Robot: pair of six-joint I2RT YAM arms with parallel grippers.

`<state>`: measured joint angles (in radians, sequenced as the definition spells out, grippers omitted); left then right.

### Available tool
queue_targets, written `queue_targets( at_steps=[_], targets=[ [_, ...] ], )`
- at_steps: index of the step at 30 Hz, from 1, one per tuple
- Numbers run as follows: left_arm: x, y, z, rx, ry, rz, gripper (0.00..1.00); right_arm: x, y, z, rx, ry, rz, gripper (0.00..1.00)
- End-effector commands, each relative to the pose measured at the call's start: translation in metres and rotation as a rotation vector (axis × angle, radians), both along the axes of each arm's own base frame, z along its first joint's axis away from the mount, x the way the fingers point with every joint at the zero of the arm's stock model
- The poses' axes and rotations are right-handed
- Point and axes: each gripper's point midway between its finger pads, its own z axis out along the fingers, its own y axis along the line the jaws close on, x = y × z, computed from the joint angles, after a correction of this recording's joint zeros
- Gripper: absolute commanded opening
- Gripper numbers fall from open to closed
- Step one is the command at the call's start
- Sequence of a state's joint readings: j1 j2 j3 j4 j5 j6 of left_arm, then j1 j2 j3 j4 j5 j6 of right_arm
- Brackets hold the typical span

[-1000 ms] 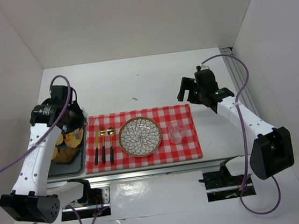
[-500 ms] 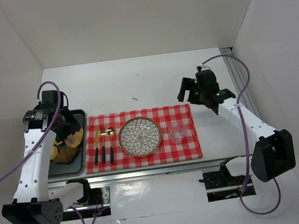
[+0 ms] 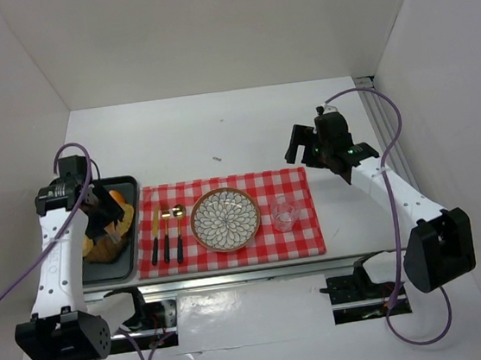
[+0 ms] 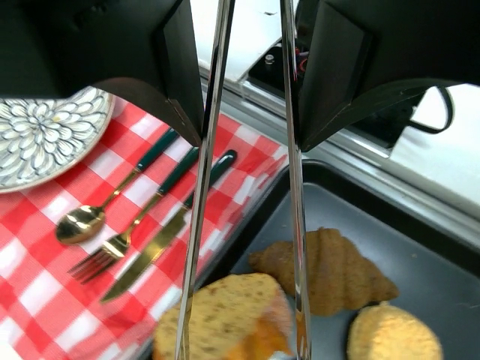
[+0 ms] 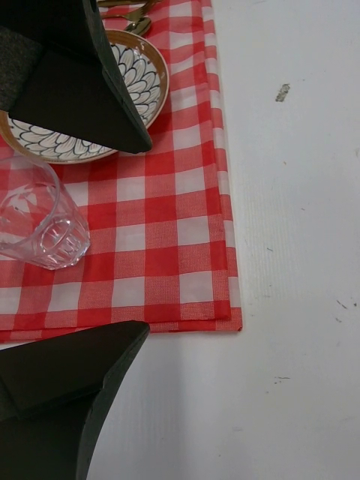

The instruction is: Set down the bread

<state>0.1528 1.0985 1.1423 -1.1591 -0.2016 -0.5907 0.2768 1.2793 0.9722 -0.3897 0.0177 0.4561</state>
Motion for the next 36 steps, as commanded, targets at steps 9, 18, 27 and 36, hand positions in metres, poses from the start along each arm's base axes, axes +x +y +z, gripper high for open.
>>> queue_targets(
  at_steps=[9,18,27,36],
  targets=[
    [0.019,-0.008,0.012,-0.063,-0.121,-0.054,0.62,0.007,-0.001,0.016,0.016,-0.063,-0.011,1.0],
    [0.017,0.004,-0.008,-0.015,-0.052,-0.014,0.64,0.006,-0.001,0.015,0.014,-0.054,-0.011,1.0],
    [0.012,0.008,-0.015,0.002,-0.028,0.01,0.66,0.005,0.001,0.012,0.02,-0.052,-0.003,1.0],
    [0.022,-0.006,0.004,-0.066,-0.111,-0.018,0.4,0.004,-0.002,0.014,0.015,-0.054,-0.01,1.0]
  ],
)
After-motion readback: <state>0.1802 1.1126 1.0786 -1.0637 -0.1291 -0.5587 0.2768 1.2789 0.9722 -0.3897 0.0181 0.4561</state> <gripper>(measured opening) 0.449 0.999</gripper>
